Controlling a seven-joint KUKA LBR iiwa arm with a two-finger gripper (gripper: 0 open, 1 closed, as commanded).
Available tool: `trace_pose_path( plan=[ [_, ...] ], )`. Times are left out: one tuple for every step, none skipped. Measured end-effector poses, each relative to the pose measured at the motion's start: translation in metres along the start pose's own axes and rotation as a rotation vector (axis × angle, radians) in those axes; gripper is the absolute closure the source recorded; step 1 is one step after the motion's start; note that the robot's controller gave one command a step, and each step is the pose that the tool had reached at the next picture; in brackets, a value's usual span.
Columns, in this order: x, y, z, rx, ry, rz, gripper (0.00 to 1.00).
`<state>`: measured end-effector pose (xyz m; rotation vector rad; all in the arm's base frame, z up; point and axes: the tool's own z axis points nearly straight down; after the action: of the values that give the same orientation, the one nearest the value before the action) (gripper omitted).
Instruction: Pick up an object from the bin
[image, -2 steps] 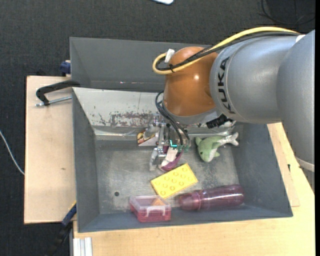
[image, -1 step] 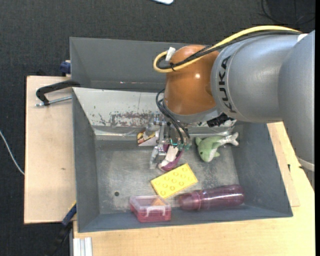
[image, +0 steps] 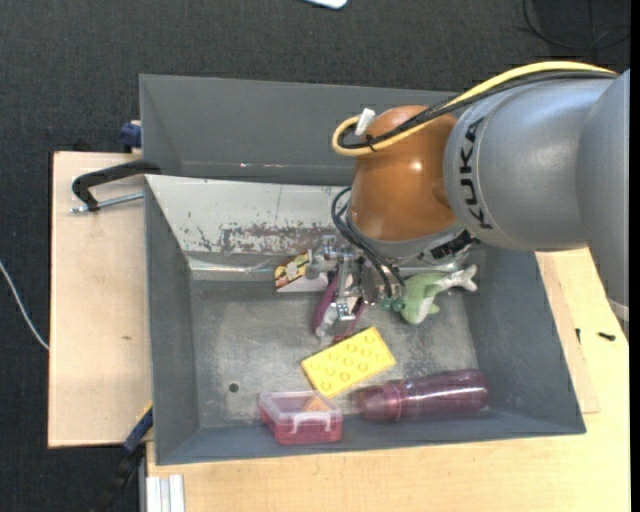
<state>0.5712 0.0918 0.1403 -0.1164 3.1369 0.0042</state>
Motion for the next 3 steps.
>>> trace_pose_path(
  plan=[
    [0.0337,-0.0355,0.0499,-0.001,-0.021,-0.113,0.00],
    [0.0369,-0.0394,0.0540,-0.005,-0.051,-0.123,0.00],
    [0.0336,-0.0379,0.0489,-0.003,-0.050,-0.127,1.00]
  ],
)
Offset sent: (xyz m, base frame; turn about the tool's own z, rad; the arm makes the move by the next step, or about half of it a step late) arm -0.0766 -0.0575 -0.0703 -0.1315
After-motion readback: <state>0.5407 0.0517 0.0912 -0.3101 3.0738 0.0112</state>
